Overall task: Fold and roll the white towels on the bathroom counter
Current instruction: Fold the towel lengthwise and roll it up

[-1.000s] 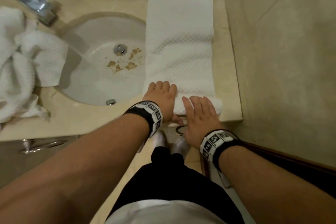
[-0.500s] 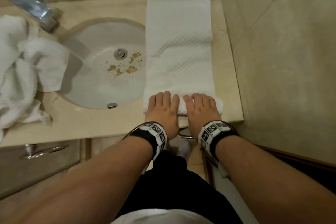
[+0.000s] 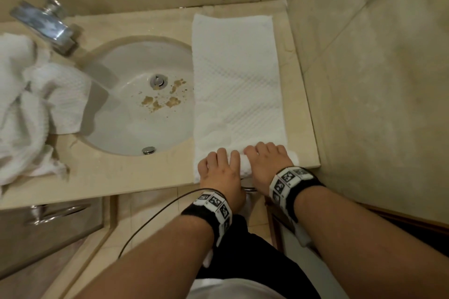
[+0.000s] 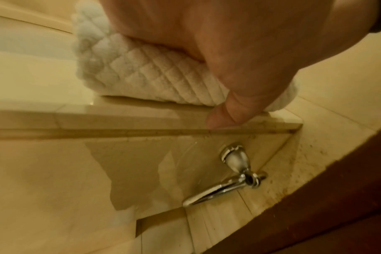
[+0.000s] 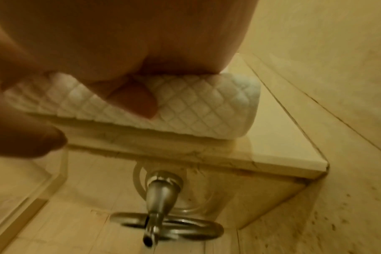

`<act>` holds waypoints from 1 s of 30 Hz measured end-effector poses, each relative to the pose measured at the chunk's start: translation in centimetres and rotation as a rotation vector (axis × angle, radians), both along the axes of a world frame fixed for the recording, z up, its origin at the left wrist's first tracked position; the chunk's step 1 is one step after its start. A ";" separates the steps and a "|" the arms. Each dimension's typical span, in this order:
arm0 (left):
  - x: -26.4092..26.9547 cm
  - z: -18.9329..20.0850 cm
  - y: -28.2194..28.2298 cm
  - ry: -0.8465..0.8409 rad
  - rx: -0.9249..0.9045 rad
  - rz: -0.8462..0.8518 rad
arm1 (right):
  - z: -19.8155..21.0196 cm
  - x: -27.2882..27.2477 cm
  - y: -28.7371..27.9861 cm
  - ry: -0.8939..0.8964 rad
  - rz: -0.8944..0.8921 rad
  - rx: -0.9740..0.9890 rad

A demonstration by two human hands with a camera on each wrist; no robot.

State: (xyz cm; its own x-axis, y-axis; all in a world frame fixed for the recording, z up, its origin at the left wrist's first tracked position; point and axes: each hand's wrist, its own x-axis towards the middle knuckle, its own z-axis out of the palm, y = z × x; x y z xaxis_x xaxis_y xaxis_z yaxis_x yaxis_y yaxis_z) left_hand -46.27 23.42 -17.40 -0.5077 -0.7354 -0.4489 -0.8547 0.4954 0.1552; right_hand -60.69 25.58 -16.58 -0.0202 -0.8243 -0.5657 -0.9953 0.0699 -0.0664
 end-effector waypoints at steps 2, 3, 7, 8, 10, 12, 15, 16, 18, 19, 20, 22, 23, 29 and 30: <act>-0.4 0.0 -0.7 -0.002 -0.005 0.024 | 0.3 -0.5 -0.7 -0.034 0.017 -0.002; -0.5 0.0 -1.2 -0.007 -0.013 0.020 | 0.4 -0.5 -0.8 -0.039 0.023 -0.023; -1.0 -0.3 -3.4 -0.022 -0.018 0.032 | -0.2 -0.1 1.1 0.007 0.096 -0.269; -1.2 -0.3 -3.8 -0.020 -0.006 0.042 | -0.6 0.0 1.8 0.019 0.103 -0.303; -1.5 -0.3 -4.0 -0.013 0.013 0.049 | -1.4 0.1 2.4 0.016 0.080 -0.333; -1.4 -0.2 -4.1 -0.002 0.003 0.044 | -2.0 0.0 1.9 -0.016 0.051 -0.321; -1.2 0.2 -4.6 0.045 -0.060 0.019 | -1.6 -0.3 0.0 -0.002 0.034 -0.194; -1.0 0.3 -4.6 0.070 -0.113 -0.001 | -1.2 -0.5 -0.7 0.023 0.033 -0.149; -0.8 0.1 -4.0 0.121 -0.220 -0.048 | -0.7 -0.7 -1.8 0.036 0.015 -0.108; -0.6 -0.2 -3.5 0.132 -0.253 -0.070 | -0.6 -0.9 -2.2 0.036 0.001 -0.113; -0.5 -0.4 -3.1 0.126 -0.265 -0.085 | -0.6 -1.0 -2.5 0.045 -0.002 -0.117; -0.5 -0.4 -3.1 0.080 -0.252 -0.098 | -0.7 -1.0 -2.7 0.072 0.008 -0.113; -0.7 -0.2 -3.6 0.038 -0.231 -0.110 | -0.8 -1.0 -2.8 0.086 0.014 -0.106; -1.9 0.6 -7.3 -0.104 -0.157 -0.186 | -0.9 -1.3 -4.1 0.104 -0.008 -0.109; -1.9 0.8 -7.2 -0.108 -0.146 -0.185 | -0.9 -1.2 -4.0 0.104 -0.009 -0.111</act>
